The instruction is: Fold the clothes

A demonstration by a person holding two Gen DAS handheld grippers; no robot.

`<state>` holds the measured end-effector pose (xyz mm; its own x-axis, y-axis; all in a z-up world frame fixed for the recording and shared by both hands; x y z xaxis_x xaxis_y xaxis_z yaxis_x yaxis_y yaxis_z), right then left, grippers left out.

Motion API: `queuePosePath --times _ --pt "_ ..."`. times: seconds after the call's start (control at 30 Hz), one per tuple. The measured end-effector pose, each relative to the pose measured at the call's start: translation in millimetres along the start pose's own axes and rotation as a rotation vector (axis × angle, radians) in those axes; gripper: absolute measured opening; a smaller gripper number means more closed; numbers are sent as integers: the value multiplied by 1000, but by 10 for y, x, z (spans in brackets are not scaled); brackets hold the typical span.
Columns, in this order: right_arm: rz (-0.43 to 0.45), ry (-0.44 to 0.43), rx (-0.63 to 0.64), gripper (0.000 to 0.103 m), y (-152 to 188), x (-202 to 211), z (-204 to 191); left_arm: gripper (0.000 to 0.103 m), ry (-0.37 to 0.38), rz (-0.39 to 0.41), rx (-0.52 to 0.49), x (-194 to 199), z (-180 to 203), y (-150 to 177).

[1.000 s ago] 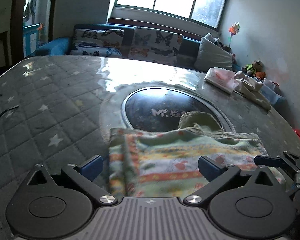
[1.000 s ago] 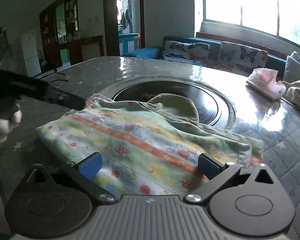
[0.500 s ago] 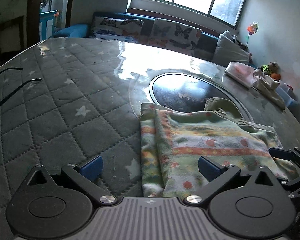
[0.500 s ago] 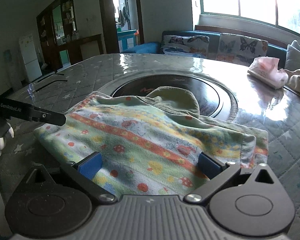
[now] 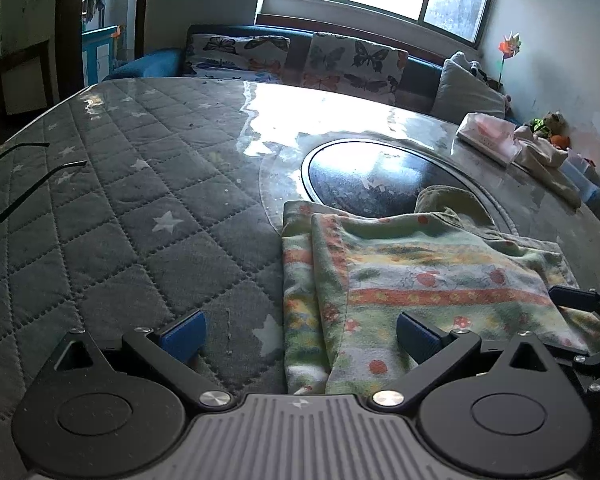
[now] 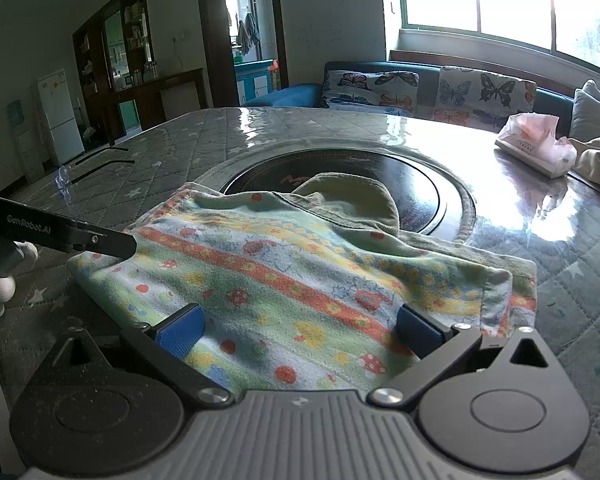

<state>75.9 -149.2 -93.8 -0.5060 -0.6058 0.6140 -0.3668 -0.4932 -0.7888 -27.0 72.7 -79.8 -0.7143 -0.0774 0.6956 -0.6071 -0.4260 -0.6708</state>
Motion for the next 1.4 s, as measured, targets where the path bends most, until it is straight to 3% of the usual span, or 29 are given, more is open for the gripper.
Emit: queuePosePath --times 0.8,1.0,1.4 --pt "12 45 57 103 -124 89 -94 103 25 -8 71 105 -196 -124" --pt "31 -22 179 100 -286 177 -464 103 15 -10 96 103 -305 -202" --pt "-26 -229 445 72 -487 -30 -1331 103 34 -47 149 46 -395 -332"
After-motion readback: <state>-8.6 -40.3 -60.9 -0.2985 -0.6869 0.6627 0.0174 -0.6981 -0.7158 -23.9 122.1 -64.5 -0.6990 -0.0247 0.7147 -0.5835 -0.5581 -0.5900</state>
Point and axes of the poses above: each gripper's, at about its wrist camera, not at the fingertips, and x roughly against the way its jaws point, z to its right, y to its underside, the point moved 7 cm from there along -x, roughly the way its jaws point, and after that the axes turned 9 degrees about x, right-handed, at the moved point
